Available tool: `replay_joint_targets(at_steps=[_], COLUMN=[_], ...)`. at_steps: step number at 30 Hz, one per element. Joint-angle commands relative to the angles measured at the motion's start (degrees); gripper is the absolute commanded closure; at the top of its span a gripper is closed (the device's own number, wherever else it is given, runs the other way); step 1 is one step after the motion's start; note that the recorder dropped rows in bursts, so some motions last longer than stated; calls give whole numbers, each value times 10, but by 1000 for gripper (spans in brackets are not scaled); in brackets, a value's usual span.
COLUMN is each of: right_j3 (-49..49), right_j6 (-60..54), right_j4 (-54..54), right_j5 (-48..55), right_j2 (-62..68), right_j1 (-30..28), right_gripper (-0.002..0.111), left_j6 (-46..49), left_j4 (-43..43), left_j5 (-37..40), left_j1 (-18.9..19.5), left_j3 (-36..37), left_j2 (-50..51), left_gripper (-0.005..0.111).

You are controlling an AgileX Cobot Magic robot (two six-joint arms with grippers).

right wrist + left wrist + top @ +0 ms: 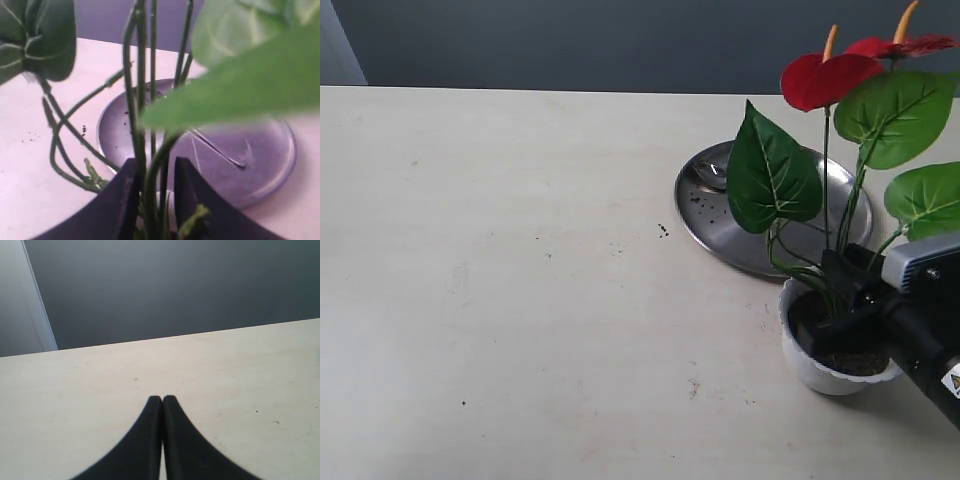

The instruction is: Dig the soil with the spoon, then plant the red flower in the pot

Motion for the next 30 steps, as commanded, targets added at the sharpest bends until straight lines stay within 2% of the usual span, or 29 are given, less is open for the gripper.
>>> replay_joint_targets(at_steps=[1,10,12,15,30], right_j3=[4,4,4,4,4], right_j6=[-1,-1,-1,3,15], right_j4=[15,18,22,23,40], right_j5=[2,4,9,22,88], right_j2=[2,2,2,2,2], right_j1=[-3,-3,-3,-3,-3], right_gripper=[81,83,90,109,109], left_j6=[0,0,0,0,0], left_j4=[0,0,0,0,0], left_j5=[-4,-4,-4,-4,-4], left_j1=[-4,-4,-4,-4,-4], left_j3=[-2,-2,-2,-2,-2], left_j2=[-2,-2,-2,-2,-2], left_gripper=[106,106,106,106,106])
